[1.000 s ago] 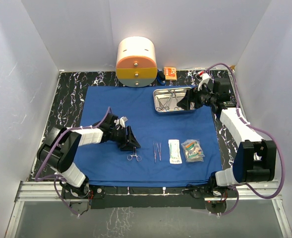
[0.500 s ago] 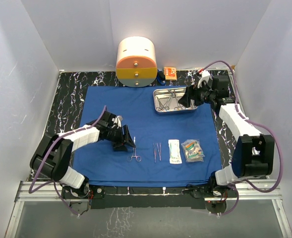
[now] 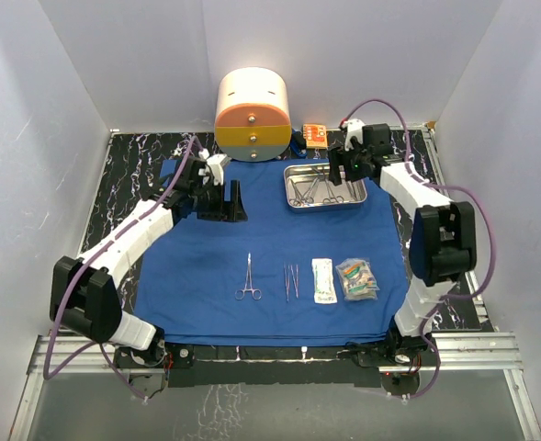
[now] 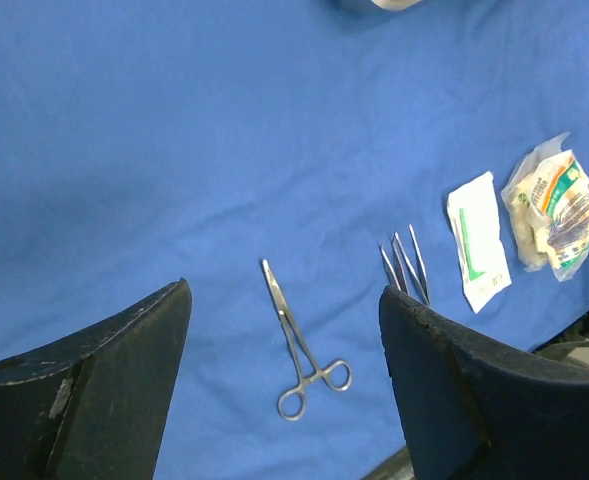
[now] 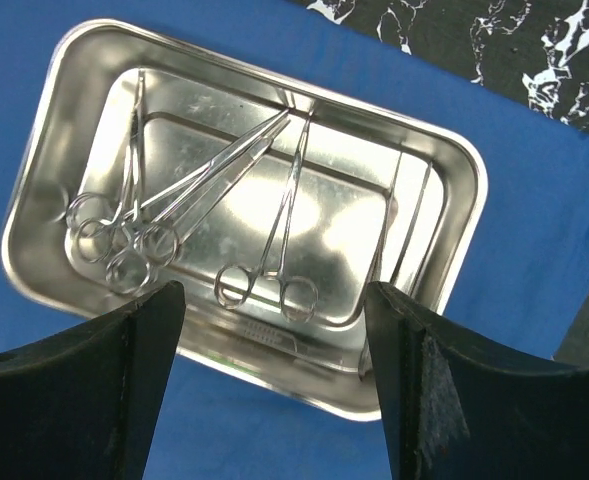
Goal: Open and lay out the surgical kit
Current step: Pick up the medical item from the container.
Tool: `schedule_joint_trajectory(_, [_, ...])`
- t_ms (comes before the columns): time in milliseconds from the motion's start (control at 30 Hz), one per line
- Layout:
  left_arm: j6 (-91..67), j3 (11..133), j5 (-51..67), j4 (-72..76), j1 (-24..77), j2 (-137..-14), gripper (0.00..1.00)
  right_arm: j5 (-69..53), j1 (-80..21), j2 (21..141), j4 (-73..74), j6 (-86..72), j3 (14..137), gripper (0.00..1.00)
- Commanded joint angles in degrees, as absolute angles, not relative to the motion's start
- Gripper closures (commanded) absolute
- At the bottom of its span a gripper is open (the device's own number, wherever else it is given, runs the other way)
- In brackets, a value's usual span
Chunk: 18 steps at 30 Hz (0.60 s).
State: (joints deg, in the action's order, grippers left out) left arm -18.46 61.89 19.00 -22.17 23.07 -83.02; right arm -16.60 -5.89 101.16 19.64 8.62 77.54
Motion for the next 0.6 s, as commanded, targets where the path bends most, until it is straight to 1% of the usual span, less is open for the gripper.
schedule_joint_trajectory(0, [-7.50, 70.49, 17.98, -27.82, 22.85, -84.35, 0.24, -8.47, -8.22, 106.37, 20.97, 9.85, 84.65, 0.30])
schedule_joint_trajectory(100, [-5.55, 74.55, 17.24, -29.26, 22.77, -86.63, 0.23, -5.19, -9.56, 110.62, 22.73, 10.66, 88.43, 0.34])
schedule_joint_trajectory(233, [-4.57, 76.16, 19.00, -27.68, 22.85, -87.87, 0.22, -2.39, -9.97, 115.22, 23.77, 10.80, 92.75, 0.39])
schedule_joint_trajectory(400, [-5.28, 74.86, 22.85, -24.68, 22.77, -88.54, 0.22, 1.88, -9.99, 120.27, 25.40, 10.96, 97.26, 0.47])
schedule_joint_trajectory(567, [-5.92, 72.81, 23.76, -22.02, 22.79, -88.48, 0.22, 5.46, -9.98, 124.28, 26.57, 12.10, 100.79, 0.53])
